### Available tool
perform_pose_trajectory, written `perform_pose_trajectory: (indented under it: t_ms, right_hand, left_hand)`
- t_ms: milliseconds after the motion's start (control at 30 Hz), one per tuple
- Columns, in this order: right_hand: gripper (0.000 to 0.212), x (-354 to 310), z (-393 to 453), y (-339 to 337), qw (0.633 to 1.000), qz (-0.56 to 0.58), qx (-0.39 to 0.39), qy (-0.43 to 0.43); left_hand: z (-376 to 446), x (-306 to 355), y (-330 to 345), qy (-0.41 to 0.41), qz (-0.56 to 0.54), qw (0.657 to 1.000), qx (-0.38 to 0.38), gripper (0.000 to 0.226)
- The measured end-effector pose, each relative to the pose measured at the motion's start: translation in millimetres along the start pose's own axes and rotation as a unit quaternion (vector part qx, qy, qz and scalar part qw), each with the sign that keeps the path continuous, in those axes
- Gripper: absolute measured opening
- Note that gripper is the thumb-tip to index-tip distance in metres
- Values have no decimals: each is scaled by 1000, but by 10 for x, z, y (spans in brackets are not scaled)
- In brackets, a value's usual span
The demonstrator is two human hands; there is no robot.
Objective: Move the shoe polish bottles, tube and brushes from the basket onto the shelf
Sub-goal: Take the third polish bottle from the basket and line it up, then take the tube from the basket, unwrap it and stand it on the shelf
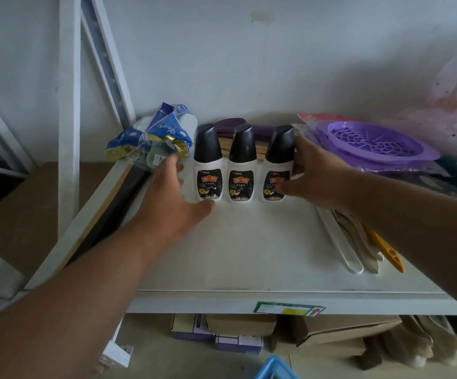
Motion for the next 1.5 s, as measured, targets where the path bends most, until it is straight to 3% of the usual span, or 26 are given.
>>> perform_pose_trajectory:
  t_ms: [67, 233, 333, 767, 967, 1067, 1167, 1267, 1400, 1500]
  right_hand:
    - [80, 47, 30, 100, 1000, 17, 9, 11]
    - [70, 101, 53, 252, 996, 74, 47, 13]
    - [71, 163, 47, 243, 996, 67, 53, 26]
    - [86, 199, -51, 168, 995, 45, 50, 69]
    - [95, -80, -351, 100, 992, 4, 98, 80]
    - [91, -202, -665, 89, 986, -7, 146, 76]
    - [60, -267, -1065, 207, 982, -47, 178, 31]
    - [36, -285, -1454, 426, 988, -69, 132, -30]
    - [17, -174, -1826, 796, 990, -104, 52, -76]
    - [14, -4, -1962, 1090, 992, -82, 8, -94]
  left_hand:
    - [193, 10, -23, -2, -13, 999, -38, 101]
    - [422, -96, -9, 17, 13, 996, -81, 53]
    - [436, -146, -57, 26, 26, 996, -80, 48]
    - [394, -176, -166, -3, 34, 996, -86, 72]
    - [260, -193, -200, -47, 2, 996, -71, 112]
    - [1, -182, -243, -45, -5, 998, -37, 113]
    - [-500, -70, -202, 1, 23, 1000, 6, 94]
    - [-1009, 23, -13, 72, 68, 995, 12, 69]
    - [-1581, 97, 367, 227, 82, 970, -38, 30]
    - [-1857, 13, 718, 240, 80, 962, -105, 20]
Point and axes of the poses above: each hand's wrist, its own z-axis towards the middle knuckle, its own y-axis out of the palm, x = y × z, the point moved 1 cm from there along z, towards the middle knuckle, and after that the axes turned 10 degrees about -x, right-handed, at the moved point
